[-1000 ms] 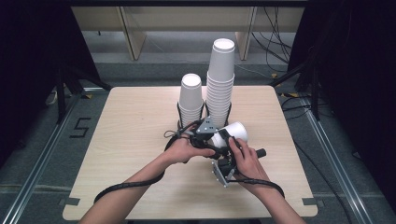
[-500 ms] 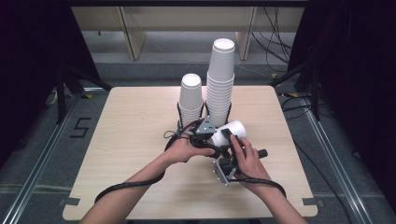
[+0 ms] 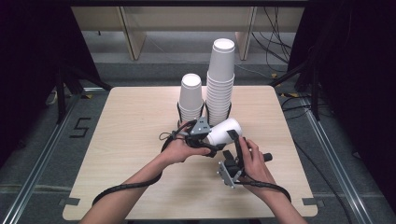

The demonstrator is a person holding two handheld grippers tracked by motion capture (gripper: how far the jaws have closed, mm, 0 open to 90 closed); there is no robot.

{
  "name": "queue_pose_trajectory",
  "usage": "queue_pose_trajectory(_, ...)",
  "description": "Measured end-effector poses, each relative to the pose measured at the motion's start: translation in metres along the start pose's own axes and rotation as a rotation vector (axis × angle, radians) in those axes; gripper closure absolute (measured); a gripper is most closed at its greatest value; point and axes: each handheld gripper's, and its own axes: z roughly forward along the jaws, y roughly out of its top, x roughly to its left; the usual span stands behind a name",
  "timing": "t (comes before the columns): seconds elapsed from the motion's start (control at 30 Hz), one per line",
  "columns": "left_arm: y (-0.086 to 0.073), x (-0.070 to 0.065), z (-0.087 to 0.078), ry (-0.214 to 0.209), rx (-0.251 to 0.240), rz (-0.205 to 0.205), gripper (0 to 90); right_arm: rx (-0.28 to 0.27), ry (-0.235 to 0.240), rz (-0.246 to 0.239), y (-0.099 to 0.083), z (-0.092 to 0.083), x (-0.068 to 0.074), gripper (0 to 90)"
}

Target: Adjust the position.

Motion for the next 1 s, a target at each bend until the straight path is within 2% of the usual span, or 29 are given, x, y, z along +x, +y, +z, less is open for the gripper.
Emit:
queue_pose_trajectory(0.03,-0.001,0.001,0.0,0.003,-0.002,0.001,20.7,-0.011,-0.022,0.048,-0.001,0.0,0.001,0.7)
queue_pose_trajectory(0.1,-0.003,0.001,-0.001,0.011,-0.014,-0.007,20.7,-0.005,-0.02,0.059,-0.006,-0.002,0.0,0.7)
queue_pose_trajectory(0.17,-0.004,0.002,-0.001,0.01,-0.028,-0.01,20.7,0.012,-0.018,0.09,-0.009,-0.005,0.001,0.6)
queue_pose_trajectory(0.2,-0.005,0.002,-0.002,0.014,-0.03,-0.012,20.7,0.019,-0.02,0.123,-0.011,-0.006,0.002,0.6)
queue_pose_trajectory(0.23,-0.006,0.002,-0.003,0.02,-0.029,-0.014,20.7,0.023,-0.017,0.124,-0.012,-0.007,0.001,0.6)
queue_pose_trajectory(0.33,-0.008,0.001,-0.004,0.027,-0.047,-0.017,20.7,0.036,-0.017,0.171,-0.018,-0.01,0.0,0.6)
queue_pose_trajectory(0.4,-0.01,0.001,-0.005,0.029,-0.057,-0.019,20.7,0.049,-0.024,0.235,-0.022,-0.013,-0.002,0.6)
queue_pose_trajectory(0.43,-0.011,0.001,-0.005,0.03,-0.06,-0.024,20.7,0.053,-0.034,0.236,-0.025,-0.013,-0.003,0.6)
queue_pose_trajectory(0.53,-0.015,0.001,-0.006,0.035,-0.064,-0.035,20.6,0.083,-0.037,0.32,-0.033,-0.015,-0.002,0.7)
queue_pose_trajectory(0.63,-0.018,0.002,-0.006,0.04,-0.067,-0.041,20.6,0.109,-0.05,0.321,-0.038,-0.017,-0.001,0.8)
queue_pose_trajectory(0.73,-0.02,0.002,-0.006,0.042,-0.087,-0.052,20.6,0.121,-0.048,0.369,-0.041,-0.018,0.001,0.8)
queue_pose_trajectory(0.8,-0.02,0.002,-0.007,0.045,-0.084,-0.054,20.6,0.128,-0.045,0.412,-0.043,-0.018,0.003,0.8)
queue_pose_trajectory(0.83,-0.021,0.001,-0.007,0.043,-0.091,-0.059,20.6,0.136,-0.035,0.455,-0.044,-0.018,0.005,0.8)
queue_pose_trajectory(1.0,-0.023,0.002,-0.009,0.047,-0.099,-0.067,20.6,0.155,-0.039,0.496,-0.047,-0.019,0.006,1.2)
